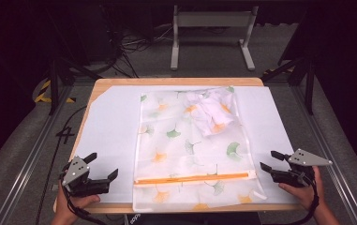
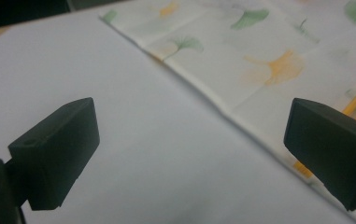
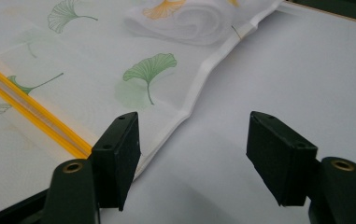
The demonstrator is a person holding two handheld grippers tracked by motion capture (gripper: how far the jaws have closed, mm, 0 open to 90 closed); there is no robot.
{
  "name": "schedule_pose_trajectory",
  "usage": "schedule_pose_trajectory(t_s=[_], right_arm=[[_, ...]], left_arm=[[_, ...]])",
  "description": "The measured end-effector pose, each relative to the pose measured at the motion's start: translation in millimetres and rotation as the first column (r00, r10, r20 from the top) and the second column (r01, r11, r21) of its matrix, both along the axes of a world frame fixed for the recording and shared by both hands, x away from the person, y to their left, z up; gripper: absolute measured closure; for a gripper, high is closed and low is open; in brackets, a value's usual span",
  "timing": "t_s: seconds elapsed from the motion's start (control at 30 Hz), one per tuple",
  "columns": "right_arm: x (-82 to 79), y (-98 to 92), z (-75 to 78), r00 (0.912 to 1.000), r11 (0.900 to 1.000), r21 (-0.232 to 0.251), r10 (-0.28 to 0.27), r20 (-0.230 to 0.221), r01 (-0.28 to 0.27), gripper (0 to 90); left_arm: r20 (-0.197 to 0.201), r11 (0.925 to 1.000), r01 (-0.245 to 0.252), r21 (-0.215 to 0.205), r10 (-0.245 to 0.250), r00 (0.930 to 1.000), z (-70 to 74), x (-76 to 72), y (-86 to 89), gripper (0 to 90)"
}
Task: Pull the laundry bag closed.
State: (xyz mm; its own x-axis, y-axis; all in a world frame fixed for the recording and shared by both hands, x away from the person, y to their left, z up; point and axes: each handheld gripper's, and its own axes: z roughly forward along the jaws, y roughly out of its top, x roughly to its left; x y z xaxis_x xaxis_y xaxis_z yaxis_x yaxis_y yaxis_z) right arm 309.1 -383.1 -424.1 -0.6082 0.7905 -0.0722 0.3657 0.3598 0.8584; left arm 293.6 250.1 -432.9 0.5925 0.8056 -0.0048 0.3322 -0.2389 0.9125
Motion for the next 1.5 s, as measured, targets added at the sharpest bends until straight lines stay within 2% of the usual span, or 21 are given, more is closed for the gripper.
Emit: schedule_pose_trajectory(t_s=[0.07, 0.1, 0.27, 0.33, 0.4, 0.43, 0.5, 0.57, 0.63, 0.77, 0.87, 0.9, 0.97, 1.07, 1.2, 1.3, 1.37, 1.4, 1.43, 1.47, 1.5], right_arm=[[-0.2, 1.2, -0.1, 1.0, 1.0, 0.003, 0.008, -0.003, -0.008, 36.5], [-0.3, 2.5, -0.1, 0.9999, 1.0, 0.0, 0.008, -0.007, -0.008, 36.5], [1.2, 9.1, 1.4, 0.9987, 0.999, 0.014, 0.045, -0.025, -0.045, 37.9], [3.1, 13.5, 3.2, 0.9978, 0.998, 0.019, 0.056, -0.034, -0.056, 38.6], [4.6, 19.6, 6.9, 0.9966, 0.997, 0.015, 0.079, -0.026, -0.078, 43.9], [4.6, 19.6, 6.9, 0.9966, 0.997, 0.015, 0.079, -0.026, -0.078, 43.9], [4.9, 27.2, 11.2, 0.9964, 0.996, -0.003, 0.085, -0.01, -0.085, 54.1], [4.3, 36.4, 15.5, 0.997, 0.997, -0.02, 0.077, 0.011, -0.077, 65.6], [5.1, 43.6, 17.9, 0.9958, 0.996, -0.017, 0.092, 0.009, -0.091, 70.2], [10.0, 63.7, 22.0, 0.9861, 0.986, -0.032, 0.166, 0.003, -0.166, 78.8], [14.8, 88.7, 29.3, 0.9748, 0.974, -0.042, 0.223, 0.014, -0.222, 80.5], [16.0, 95.1, 31.0, 0.9718, 0.971, -0.047, 0.235, 0.023, -0.234, 80.8], [19.8, 114.7, 35.4, 0.9559, 0.955, -0.052, 0.292, 0.029, -0.29, 83.1], [26.8, 144.0, 38.8, 0.9334, 0.932, -0.068, 0.358, 0.021, -0.356, 84.3], [34.8, 180.0, 41.7, 0.9059, 0.903, -0.086, 0.423, 0.009, -0.421, 83.8], [38.1, 208.4, 43.0, 0.881, 0.876, -0.11, 0.473, -0.002, -0.471, 80.0], [40.5, 226.9, 42.8, 0.86, 0.854, -0.111, 0.51, -0.019, -0.509, 79.4], [41.7, 236.2, 42.1, 0.8538, 0.847, -0.115, 0.52, -0.027, -0.519, 77.5], [41.7, 236.2, 42.1, 0.8538, 0.847, -0.115, 0.52, -0.027, -0.519, 77.5], [43.1, 245.5, 41.2, 0.8457, 0.838, -0.122, 0.533, -0.033, -0.532, 76.2], [45.0, 258.8, 39.8, 0.8316, 0.824, -0.119, 0.554, -0.044, -0.555, 75.7]], left_arm=[[-0.001, 0.9999, 0.014, -0.006, -0.014, 0.9999, -0.4, -4.1, -0.2, 4.8], [-0.019, 0.9995, 0.029, -0.01, -0.03, 0.9994, -1.2, -4.7, -0.8, 6.1], [-0.027, 0.9944, 0.1, 0.032, -0.099, 0.9947, -2.8, -7.7, -5.2, 15.5], [-0.038, 0.9871, 0.149, 0.059, -0.147, 0.9884, -3.7, -9.4, -8.1, 25.8], [-0.042, 0.9851, 0.156, 0.071, -0.154, 0.9872, -3.8, -10.5, -9.9, 36.4], [-0.051, 0.9829, 0.163, 0.085, -0.159, 0.9859, -3.7, -10.9, -11.8, 36.4], [-0.053, 0.978, 0.185, 0.097, -0.18, 0.9822, -3.2, -12.6, -14.6, 48.6], [-0.036, 0.974, 0.181, 0.137, -0.177, 0.9835, -2.5, -15.9, -18.4, 61.7], [-0.032, 0.9701, 0.206, 0.129, -0.203, 0.9786, -1.4, -18.0, -19.5, 70.1], [-0.041, 0.9581, 0.255, 0.13, -0.252, 0.9669, 0.1, -21.9, -23.1, 83.0], [-0.049, 0.9502, 0.271, 0.154, -0.266, 0.9626, 0.3, -24.3, -27.4, 89.3], [-0.055, 0.9432, 0.286, 0.169, -0.281, 0.9581, 0.1, -25.4, -29.3, 90.0], [-0.065, 0.9352, 0.307, 0.176, -0.301, 0.9516, -0.1, -27.7, -32.8, 90.0], [-0.079, 0.9272, 0.335, 0.168, -0.326, 0.9422, -0.4, -29.9, -38.0, 90.0], [-0.104, 0.9131, 0.366, 0.18, -0.352, 0.9301, -2.8, -30.7, -46.7, 90.0], [-0.122, 0.9024, 0.389, 0.185, -0.372, 0.9202, -4.9, -31.3, -54.4, 90.0], [-0.134, 0.8948, 0.399, 0.2, -0.379, 0.9158, -6.6, -30.9, -59.1, 89.8], [-0.146, 0.892, 0.401, 0.209, -0.377, 0.9147, -7.6, -30.6, -61.3, 89.8], [-0.146, 0.892, 0.401, 0.209, -0.377, 0.9147, -7.6, -30.6, -61.3, 89.7], [-0.155, 0.8867, 0.413, 0.207, -0.387, 0.9088, -9.5, -29.5, -64.0, 89.7], [-0.159, 0.8817, 0.419, 0.217, -0.392, 0.9062, -10.6, -29.2, -66.1, 89.8]])
